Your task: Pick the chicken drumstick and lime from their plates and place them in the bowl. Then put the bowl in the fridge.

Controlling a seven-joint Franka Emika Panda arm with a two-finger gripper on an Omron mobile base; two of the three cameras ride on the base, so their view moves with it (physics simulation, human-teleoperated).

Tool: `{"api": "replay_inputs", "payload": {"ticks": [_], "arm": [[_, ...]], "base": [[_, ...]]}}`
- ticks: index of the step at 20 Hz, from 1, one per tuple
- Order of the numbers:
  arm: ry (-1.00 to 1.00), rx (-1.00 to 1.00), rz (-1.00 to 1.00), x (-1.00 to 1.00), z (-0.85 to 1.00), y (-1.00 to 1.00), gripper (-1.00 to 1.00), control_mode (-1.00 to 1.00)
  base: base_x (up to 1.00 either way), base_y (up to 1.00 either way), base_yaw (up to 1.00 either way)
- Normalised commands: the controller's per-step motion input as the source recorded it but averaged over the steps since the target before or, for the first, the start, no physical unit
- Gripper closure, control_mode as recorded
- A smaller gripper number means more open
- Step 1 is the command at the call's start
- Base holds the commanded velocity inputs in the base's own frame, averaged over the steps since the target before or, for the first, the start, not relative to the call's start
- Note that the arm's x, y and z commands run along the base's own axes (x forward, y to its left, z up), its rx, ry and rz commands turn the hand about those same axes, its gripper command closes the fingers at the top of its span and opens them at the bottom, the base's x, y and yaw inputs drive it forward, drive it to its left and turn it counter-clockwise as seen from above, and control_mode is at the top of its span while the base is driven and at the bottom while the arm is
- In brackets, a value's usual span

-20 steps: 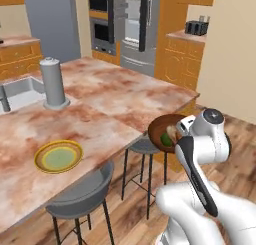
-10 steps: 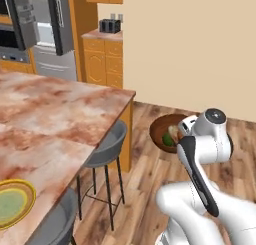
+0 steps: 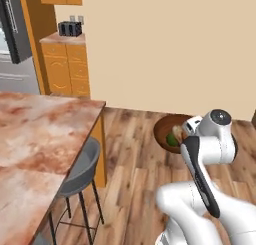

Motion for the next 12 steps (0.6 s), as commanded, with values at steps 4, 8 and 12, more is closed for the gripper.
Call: {"api": "replay_inputs", "payload": {"ticks": [4, 8, 12], "arm": [[0.00, 0.00, 0.00, 0.00, 0.00, 0.00, 1.00, 1.00], [0.00, 0.00, 0.00, 0.00, 0.00, 0.00, 1.00, 1.00], [0.00, 0.00, 0.00, 0.00, 0.00, 0.00, 1.00, 1.00]], "base": [[0.91, -0.18, -0.01], [0.94, -0.13, 0.00], [0.94, -0.14, 0.00]]}}
